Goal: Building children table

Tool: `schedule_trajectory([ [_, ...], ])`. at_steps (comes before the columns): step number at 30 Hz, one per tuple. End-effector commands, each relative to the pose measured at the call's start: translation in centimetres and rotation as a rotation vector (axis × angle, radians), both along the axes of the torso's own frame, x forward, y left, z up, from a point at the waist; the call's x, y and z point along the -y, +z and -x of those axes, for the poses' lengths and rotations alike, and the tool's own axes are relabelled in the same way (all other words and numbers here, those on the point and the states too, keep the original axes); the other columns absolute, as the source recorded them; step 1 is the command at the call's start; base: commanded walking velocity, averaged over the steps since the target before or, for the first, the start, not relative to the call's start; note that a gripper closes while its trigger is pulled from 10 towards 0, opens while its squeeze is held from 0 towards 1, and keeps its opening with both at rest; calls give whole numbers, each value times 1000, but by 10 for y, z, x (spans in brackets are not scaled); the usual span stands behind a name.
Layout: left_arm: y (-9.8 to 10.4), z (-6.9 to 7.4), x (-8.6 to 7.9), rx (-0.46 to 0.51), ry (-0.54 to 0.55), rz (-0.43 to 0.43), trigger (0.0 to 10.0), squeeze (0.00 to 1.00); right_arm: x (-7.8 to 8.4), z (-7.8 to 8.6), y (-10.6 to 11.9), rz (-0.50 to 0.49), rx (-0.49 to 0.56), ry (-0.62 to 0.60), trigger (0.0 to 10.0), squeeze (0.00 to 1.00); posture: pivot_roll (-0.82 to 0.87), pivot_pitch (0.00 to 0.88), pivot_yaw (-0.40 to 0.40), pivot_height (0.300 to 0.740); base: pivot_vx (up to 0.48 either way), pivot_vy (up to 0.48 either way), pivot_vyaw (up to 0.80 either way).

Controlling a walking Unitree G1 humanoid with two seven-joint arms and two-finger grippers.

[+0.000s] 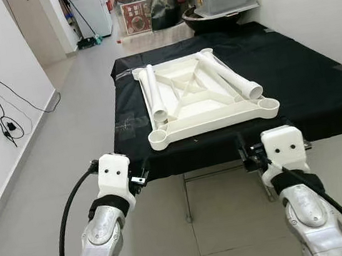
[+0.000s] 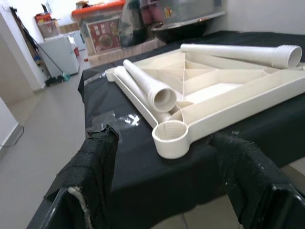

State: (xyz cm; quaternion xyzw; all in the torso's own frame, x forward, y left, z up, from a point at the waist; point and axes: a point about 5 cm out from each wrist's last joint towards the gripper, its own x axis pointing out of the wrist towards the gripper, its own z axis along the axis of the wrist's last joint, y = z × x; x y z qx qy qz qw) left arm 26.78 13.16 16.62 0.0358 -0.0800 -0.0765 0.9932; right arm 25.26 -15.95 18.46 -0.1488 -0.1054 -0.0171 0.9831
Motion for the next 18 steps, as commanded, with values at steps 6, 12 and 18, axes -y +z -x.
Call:
schedule_trajectory([
  [6,-1,0,-2,17,-31,49,10000,0,-3,-4,0,-7,18,19,10000,0,-85,0,52,740,206,0,0],
  [12,0,-1,-1,29,-39,53,10000,0,-2,-7,3,16,33,21,10000,0,-91,0,56,740,451,0,0],
  [18,-1,-2,0,31,-51,60,10000,0,0,-9,3,45,44,12,10000,0,-102,0,64,740,451,0,0],
])
